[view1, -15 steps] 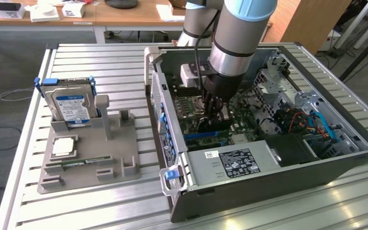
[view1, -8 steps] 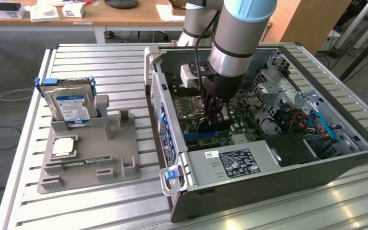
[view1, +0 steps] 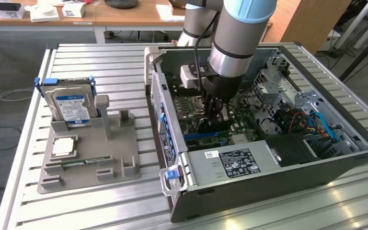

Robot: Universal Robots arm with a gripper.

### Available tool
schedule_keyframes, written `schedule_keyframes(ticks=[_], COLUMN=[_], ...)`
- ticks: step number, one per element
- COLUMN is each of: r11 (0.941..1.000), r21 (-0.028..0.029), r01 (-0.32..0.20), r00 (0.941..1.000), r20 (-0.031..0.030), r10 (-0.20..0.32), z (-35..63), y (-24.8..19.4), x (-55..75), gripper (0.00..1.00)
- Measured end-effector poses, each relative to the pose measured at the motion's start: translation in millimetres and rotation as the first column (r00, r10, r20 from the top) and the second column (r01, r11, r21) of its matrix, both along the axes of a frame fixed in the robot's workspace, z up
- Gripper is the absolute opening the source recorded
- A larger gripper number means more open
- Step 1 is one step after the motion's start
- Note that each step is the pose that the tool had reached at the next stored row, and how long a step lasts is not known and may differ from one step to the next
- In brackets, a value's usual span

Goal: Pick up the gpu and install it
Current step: 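Insert the gpu into the slot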

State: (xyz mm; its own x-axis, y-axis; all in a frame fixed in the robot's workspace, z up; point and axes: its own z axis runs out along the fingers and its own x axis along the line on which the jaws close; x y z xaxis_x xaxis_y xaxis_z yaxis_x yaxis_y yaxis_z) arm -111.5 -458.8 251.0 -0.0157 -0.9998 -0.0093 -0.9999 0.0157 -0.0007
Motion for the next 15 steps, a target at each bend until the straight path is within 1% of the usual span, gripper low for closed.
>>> schedule_keyframes(ticks=[6, 9, 15], r11=[1.0, 1.0, 1.0], r21=[-0.0002, -0.0002, -0.0001], r01=[0.0, 0.0, 0.0], r00=[1.0, 1.0, 1.0], r20=[-0.0001, -0.0001, 0.0], r10=[0.0, 0.0, 0.0], z=[-0.4, -0.4, -0.8], y=[-0.4, -1.4, -1.5], x=[0.0, 0.0, -0.1], gripper=[0.27, 0.27, 0.27])
